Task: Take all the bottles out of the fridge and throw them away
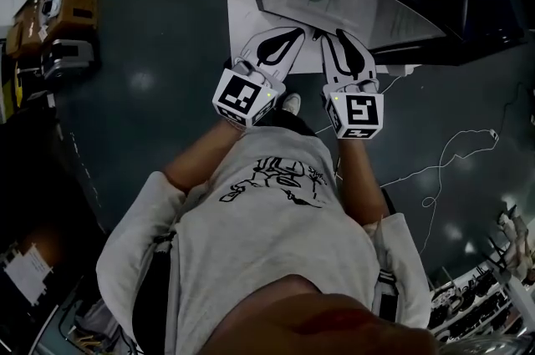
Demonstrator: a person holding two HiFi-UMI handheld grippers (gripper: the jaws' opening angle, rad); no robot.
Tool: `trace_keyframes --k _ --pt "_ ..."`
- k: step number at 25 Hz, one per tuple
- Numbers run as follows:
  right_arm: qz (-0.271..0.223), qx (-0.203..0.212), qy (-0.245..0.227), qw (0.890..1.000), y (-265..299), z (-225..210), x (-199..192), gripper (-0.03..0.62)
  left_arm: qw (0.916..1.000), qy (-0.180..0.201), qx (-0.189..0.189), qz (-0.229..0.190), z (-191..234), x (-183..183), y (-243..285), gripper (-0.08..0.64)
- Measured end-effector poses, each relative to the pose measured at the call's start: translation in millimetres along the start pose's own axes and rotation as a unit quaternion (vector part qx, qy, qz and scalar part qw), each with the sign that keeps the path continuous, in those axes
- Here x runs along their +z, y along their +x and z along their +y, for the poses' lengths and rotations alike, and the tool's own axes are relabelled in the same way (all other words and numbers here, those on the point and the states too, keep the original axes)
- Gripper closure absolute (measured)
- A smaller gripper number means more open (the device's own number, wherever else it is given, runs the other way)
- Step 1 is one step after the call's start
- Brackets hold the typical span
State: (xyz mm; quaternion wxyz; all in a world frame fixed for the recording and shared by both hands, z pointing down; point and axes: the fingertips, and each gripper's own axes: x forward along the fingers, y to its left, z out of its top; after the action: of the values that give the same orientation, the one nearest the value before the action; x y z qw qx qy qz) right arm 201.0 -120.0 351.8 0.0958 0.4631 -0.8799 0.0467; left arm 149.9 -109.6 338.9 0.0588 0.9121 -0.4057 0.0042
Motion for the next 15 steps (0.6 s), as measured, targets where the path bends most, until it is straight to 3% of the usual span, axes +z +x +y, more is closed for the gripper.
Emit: trace_keyframes --k 6,15 --pt "0.01 -0.011 -0.014 1.0 47.5 -21.6 -15.4 0.459 0.9999 0.01 -0.008 0.0 27.8 -13.3 29.6 0.551" --pt "0.015 -0.025 -0.036 0.999 97.8 -51.2 -31.5 0.436 0.9999 0.015 0.008 0.0 66.3 -32.6 63.0 0.551"
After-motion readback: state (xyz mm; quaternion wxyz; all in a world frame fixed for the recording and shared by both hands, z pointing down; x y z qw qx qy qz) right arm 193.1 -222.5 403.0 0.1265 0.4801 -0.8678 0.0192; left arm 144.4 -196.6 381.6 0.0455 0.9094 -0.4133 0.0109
